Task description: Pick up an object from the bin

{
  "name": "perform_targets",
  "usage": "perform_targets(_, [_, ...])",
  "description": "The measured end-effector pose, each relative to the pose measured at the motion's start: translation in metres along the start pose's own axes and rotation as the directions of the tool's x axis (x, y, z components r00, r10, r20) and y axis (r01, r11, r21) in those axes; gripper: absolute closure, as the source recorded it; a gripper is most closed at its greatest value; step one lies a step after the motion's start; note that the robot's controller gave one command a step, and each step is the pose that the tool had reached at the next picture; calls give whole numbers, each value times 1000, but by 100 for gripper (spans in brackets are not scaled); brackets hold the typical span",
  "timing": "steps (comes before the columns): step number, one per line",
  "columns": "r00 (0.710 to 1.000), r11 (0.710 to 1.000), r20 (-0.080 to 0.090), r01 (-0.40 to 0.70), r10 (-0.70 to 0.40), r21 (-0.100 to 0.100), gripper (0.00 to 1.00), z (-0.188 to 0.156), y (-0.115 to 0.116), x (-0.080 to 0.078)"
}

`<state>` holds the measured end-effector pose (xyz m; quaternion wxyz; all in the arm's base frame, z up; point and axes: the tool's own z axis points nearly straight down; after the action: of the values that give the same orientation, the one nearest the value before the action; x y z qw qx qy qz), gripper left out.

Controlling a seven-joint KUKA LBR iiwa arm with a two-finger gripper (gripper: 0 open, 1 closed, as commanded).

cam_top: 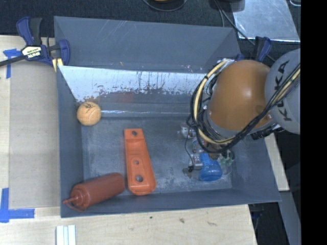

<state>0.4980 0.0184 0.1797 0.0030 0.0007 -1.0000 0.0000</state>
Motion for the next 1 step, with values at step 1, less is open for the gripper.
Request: perform_targets(1, [1000, 1000, 9, -1, 1, 0, 0, -5, 0, -2])
